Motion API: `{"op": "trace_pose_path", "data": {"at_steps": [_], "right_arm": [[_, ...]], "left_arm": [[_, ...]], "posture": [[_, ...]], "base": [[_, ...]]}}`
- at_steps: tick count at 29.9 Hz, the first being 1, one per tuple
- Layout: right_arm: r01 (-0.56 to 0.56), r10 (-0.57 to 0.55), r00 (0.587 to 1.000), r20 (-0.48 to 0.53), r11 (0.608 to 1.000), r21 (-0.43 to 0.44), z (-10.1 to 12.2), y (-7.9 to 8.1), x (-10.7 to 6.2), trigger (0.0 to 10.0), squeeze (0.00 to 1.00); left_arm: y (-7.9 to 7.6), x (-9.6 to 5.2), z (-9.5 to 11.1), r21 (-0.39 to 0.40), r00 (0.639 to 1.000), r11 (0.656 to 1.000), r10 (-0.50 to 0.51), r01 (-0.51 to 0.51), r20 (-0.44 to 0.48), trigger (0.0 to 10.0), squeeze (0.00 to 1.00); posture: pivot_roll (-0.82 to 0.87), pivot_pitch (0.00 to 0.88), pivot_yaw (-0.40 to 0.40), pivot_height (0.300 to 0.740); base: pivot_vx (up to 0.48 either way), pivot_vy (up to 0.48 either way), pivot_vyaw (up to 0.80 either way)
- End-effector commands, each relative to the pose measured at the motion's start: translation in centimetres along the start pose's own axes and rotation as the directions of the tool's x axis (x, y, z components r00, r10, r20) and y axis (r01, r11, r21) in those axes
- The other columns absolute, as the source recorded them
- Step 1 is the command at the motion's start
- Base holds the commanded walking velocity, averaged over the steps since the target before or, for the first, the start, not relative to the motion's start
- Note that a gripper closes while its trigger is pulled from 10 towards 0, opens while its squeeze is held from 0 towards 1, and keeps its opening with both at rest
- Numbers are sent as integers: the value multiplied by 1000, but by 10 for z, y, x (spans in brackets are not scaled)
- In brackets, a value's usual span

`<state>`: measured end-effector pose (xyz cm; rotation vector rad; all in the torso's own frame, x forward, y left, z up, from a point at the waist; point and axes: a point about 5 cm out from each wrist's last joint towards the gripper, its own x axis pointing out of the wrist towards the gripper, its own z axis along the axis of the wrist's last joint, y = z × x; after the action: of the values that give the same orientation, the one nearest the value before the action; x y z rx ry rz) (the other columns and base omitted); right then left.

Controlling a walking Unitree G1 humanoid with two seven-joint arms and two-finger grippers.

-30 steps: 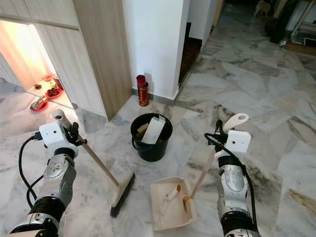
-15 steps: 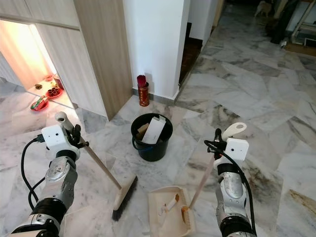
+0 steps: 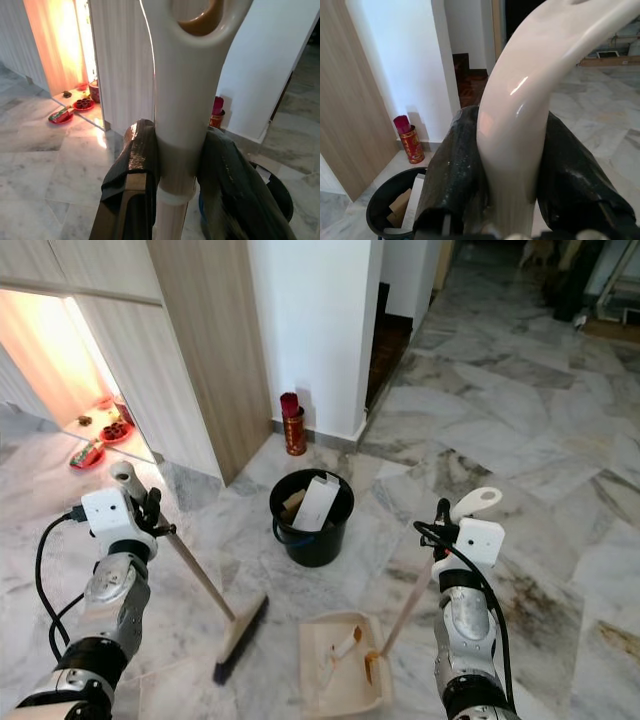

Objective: Sweep floor

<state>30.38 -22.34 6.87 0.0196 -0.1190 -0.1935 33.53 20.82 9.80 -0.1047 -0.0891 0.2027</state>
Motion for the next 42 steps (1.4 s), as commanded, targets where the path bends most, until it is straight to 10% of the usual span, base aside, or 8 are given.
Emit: {"op": "trace_pose_path", "data": {"at_steps": [1,42], "right_arm": [[13,-13,1000,27,1000,7,4,-2,1,10000,0],[-10,10,1000,20,1000,17,5,6,5,10000,0]], "left_arm": [[-3,4,5,0,1000,1000,-9,9,17,10000,0],[-6,2,4,8,1000,1000,-17,17,22,10000,0]], "posture": [[2,48,87,740],[9,60,67,740]], "base": [[0,0,0],[0,0,0]]}}
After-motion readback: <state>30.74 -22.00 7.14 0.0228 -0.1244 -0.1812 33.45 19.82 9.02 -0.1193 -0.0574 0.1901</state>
